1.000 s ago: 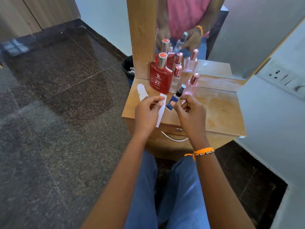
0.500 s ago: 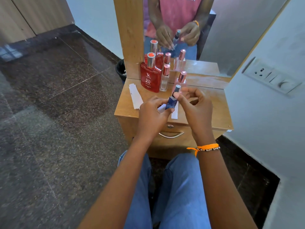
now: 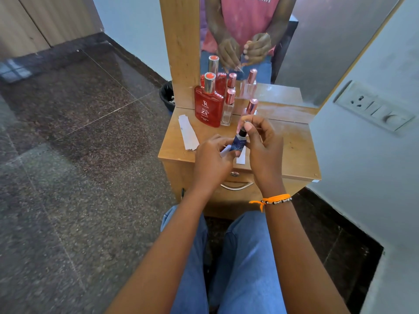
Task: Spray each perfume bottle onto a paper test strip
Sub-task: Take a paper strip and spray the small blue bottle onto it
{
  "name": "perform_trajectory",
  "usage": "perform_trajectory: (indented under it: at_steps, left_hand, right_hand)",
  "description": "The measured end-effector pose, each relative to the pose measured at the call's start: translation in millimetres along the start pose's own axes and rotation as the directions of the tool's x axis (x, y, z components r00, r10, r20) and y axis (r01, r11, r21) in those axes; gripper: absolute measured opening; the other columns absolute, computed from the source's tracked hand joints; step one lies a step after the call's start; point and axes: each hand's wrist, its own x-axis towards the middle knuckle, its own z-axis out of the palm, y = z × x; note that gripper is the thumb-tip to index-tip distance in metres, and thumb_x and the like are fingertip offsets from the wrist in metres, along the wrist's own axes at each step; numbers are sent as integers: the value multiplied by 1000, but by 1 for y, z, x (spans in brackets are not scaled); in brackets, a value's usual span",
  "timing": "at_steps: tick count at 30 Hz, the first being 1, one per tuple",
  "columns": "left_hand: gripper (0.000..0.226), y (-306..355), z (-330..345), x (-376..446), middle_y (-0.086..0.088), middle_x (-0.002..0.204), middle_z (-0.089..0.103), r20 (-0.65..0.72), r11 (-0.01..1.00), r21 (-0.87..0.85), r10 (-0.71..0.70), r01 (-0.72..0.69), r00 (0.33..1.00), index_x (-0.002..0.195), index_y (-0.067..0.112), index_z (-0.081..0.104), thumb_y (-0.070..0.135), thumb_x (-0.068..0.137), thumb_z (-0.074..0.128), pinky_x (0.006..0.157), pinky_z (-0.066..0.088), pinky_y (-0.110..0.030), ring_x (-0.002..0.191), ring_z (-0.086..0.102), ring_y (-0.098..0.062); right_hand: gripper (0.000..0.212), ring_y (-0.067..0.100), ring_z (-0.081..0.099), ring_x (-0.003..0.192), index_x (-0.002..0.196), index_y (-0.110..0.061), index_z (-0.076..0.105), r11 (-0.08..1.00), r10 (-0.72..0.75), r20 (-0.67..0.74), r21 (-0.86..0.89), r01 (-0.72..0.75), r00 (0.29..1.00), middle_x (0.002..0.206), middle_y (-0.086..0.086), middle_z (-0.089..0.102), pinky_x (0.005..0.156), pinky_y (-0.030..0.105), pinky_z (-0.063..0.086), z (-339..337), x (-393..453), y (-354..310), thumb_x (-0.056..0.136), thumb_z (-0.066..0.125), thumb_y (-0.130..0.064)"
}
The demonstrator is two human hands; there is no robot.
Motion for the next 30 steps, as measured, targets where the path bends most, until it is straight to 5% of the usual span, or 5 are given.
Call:
perform_trajectory:
  at_steps: [13, 17, 20, 26, 30]
  left_hand:
    - [26, 1, 2, 0, -2, 95, 67, 44, 997, 77, 20, -23, 999, 104, 13, 72, 9, 78, 69, 76, 46, -30, 89, 59, -16]
    - [21, 6, 4, -3, -1, 94, 65, 60, 1000, 4, -31, 31, 998, 101, 15, 72, 13, 81, 68, 76, 45, -27, 89, 58, -14]
    - [16, 10, 3, -3, 1, 88, 63, 56, 999, -20, -37, 38, 998, 96, 15, 73, 15, 80, 70, 70, 45, -23, 83, 58, -12]
    - [20, 20, 1, -5, 10, 76, 54, 146, 993, -89, -60, 73, 987, 95, 7, 74, 9, 75, 74, 56, 43, -9, 71, 55, -1]
    - [20, 8, -7, -3, 0, 101, 67, 101, 984, -97, -137, 147, 985, 102, 12, 72, 13, 83, 67, 83, 50, -20, 96, 64, -6]
  right_hand:
    - [8, 16, 60, 80, 93, -20, 61, 995, -88, -90, -56, 84, 992, 87, 0, 64, 75, 35, 52, 0, -5, 9, 92, 55, -15]
    - [13, 11, 63, 82, 103, -16, 65, 998, -54, -22, 32, 55, 998, 91, 5, 67, 71, 18, 52, -3, -1, 9, 91, 60, -14]
    - [17, 12, 63, 87, 108, -21, 61, 982, -6, 101, 189, -13, 995, 91, 3, 66, 76, 22, 54, -4, 0, 12, 94, 53, -15]
    - [21, 7, 49, 64, 104, -14, 60, 770, 119, 174, 606, -202, 977, 71, -5, 53, 59, 18, 43, -4, 2, 16, 96, 41, -15]
    - [27, 9, 44, 59, 102, -12, 63, 759, 149, 159, 614, -216, 976, 64, -5, 51, 57, 20, 39, -9, 5, 22, 97, 38, -21]
